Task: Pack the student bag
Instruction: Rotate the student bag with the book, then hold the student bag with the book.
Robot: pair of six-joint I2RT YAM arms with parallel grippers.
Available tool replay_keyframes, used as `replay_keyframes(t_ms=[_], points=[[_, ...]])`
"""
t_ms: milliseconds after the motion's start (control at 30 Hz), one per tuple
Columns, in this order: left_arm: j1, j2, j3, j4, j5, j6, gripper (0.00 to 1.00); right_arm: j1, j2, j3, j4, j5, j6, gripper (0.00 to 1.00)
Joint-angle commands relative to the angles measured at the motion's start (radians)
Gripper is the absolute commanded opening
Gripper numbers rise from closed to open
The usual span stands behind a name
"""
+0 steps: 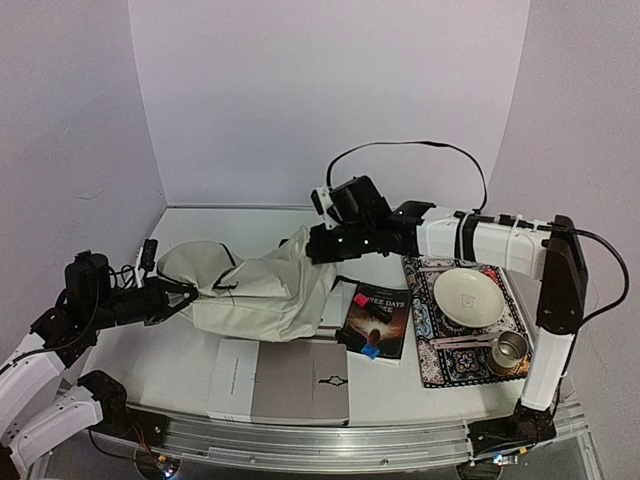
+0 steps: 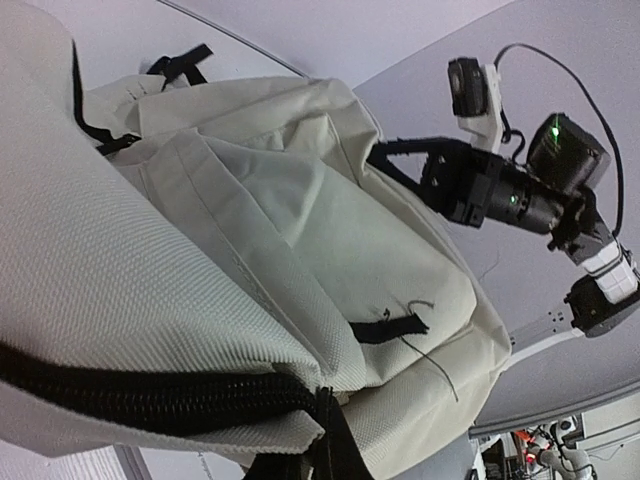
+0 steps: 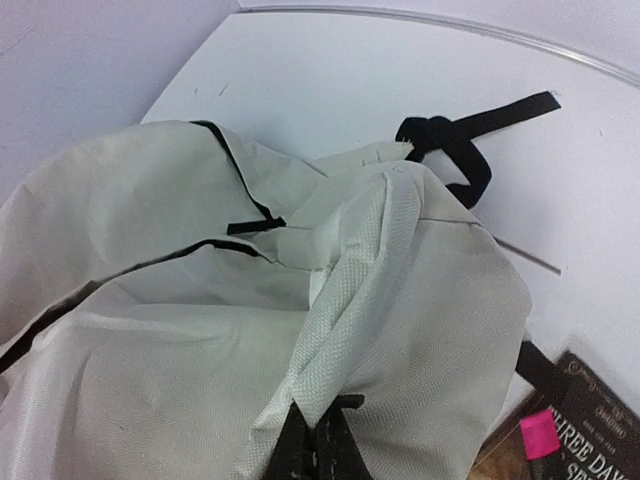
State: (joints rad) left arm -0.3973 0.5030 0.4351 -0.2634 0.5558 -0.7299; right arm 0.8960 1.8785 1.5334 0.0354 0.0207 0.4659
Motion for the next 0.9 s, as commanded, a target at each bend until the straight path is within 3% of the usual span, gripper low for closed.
replay_keyframes(t_ms=[0, 133, 233, 367, 467, 600, 867], points=[[-0.003, -0.047, 0.027, 0.053, 0.153, 0.0, 0.0, -0.042, 0.103, 0.158, 0.037, -0.089, -0.142, 0.0], [-0.005, -0.084, -0.01, 0.054, 0.156, -0.045, 0.0, -0.054, 0.215, 0.275, 0.035, -0.12, -0.155, 0.0], [-0.005, -0.105, -0.032, 0.052, 0.145, -0.061, 0.17, -0.061, 0.27, 0.334, 0.027, -0.134, -0.132, 0.01], [-0.005, -0.088, -0.011, -0.02, 0.085, -0.016, 0.47, -0.066, 0.236, 0.29, 0.008, -0.146, -0.082, 0.39], [-0.003, -0.042, 0.039, -0.128, 0.003, 0.068, 0.63, -0.066, 0.146, 0.183, 0.006, -0.133, -0.029, 0.54], [-0.004, 0.055, 0.121, -0.232, -0.081, 0.156, 0.72, -0.065, 0.02, 0.017, 0.006, -0.14, 0.078, 0.65], [-0.006, 0.234, 0.304, -0.363, -0.145, 0.218, 0.75, 0.014, -0.139, -0.292, 0.165, -0.232, 0.315, 0.79]])
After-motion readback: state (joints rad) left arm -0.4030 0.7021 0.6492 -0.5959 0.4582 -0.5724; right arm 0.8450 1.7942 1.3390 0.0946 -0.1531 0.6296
